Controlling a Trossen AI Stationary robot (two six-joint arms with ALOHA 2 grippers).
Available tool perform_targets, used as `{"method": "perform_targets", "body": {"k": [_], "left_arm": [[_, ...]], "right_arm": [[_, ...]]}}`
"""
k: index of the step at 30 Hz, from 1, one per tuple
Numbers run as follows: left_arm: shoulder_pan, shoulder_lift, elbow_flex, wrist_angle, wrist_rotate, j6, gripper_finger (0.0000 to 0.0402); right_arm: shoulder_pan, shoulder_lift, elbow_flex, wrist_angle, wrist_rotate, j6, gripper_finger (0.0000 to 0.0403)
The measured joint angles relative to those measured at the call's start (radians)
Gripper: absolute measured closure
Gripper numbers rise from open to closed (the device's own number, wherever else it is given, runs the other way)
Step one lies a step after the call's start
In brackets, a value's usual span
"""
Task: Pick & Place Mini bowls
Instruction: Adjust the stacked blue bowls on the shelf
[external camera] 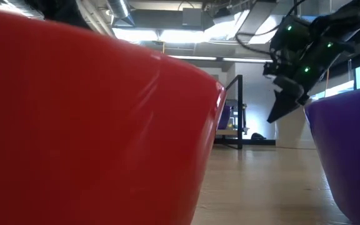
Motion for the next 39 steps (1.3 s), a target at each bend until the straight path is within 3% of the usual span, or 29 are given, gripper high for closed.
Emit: {"method": "perform_targets", "body": {"k": [8,16,23,39], "left_arm": [[-0.063,0.152,-0.144,0.250,-0.155,-0.010,0.0384],[-0.104,0.444,-0.144,0.405,-0.319,-0.028,0.0384],[-0.104,0.623,-0.082,0.413,-0.399,-0.053,0.0384],[-0.064,0.677,-0.046,0.271,-0.466,-0.115,0.0384]], "right_arm": [[0.083,-0.079,0.000,0.031,0.036,-0.007,0.0399],[0.101,-0.081,0.000,0.032,0.045,-0.007,0.0399],[0.101,-0.081,0.000,0.032,0.046,-0.008,0.0399],[0.101,-0.081,0.000,0.039,0.046,-0.011,0.0399]]}}
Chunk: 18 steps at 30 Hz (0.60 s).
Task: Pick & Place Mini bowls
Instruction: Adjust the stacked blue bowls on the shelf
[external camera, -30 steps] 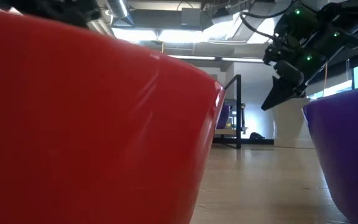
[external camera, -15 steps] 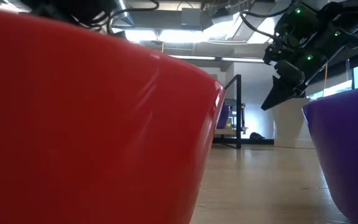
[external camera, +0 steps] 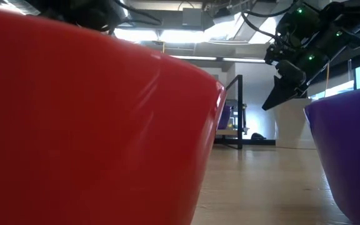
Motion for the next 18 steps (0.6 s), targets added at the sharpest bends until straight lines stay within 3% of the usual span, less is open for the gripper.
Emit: {"method": "perform_targets", "body": {"k": [18], "left_arm": [[-0.002,-0.001,0.000,-0.090,-0.076,-0.112,0.0384]], "right_arm": [[0.000,0.000,0.000,0.000,-0.001,0.002,0.0399]]}}
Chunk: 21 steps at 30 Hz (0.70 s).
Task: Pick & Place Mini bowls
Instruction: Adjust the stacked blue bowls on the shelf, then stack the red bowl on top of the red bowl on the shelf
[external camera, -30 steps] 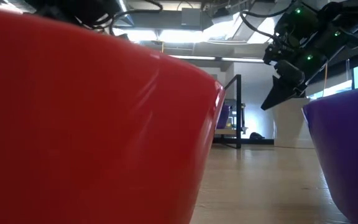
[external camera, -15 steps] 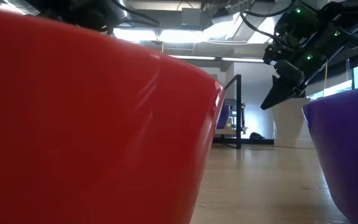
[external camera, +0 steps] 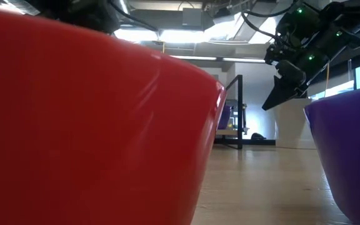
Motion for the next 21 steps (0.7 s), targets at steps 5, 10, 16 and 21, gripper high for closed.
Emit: {"method": "perform_targets", "body": {"k": [5,10,16,21], "left_arm": [[-0.054,-0.003,0.004,0.000,0.009,0.011,0.0384],[-0.181,-0.045,0.041,-0.001,-0.011,0.077,0.0384],[-0.373,-0.240,0.036,0.063,-0.283,0.215,0.0384],[-0.433,-0.470,-0.083,0.410,-0.209,0.584,0.0391]], "right_arm": [[0.000,0.000,0.000,-0.001,0.000,0.002,0.0399],[0.000,0.000,0.000,-0.030,0.000,0.002,0.0399],[0.000,0.000,0.000,-0.093,-0.009,0.035,0.0399],[0.008,0.000,0.000,-0.089,-0.054,0.033,0.0399]]}}
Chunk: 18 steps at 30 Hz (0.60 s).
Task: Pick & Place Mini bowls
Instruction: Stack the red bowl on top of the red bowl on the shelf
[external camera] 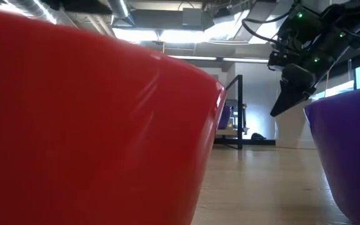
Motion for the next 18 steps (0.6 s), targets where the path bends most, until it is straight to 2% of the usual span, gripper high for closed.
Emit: {"method": "perform_targets", "body": {"k": [5,8,10,14,18], "left_arm": [[0.016,-0.223,-0.206,0.403,0.373,0.332,0.0398],[0.067,-0.355,-0.349,0.585,0.507,0.394,0.0399],[0.086,-0.459,-0.421,0.575,0.520,0.392,0.0400],[0.110,-0.653,-0.515,0.494,0.464,0.396,0.0398],[0.111,-0.842,-0.531,0.327,0.529,0.377,0.0400]], "right_arm": [[0.050,0.000,0.000,0.014,-0.009,-0.018,0.0399],[0.080,0.000,0.000,0.040,-0.033,-0.051,0.0399],[0.098,0.000,0.000,0.063,-0.048,-0.066,0.0399],[0.130,0.000,0.000,0.148,-0.066,-0.109,0.0399],[0.153,0.000,0.000,0.220,-0.114,-0.155,0.0399]]}}
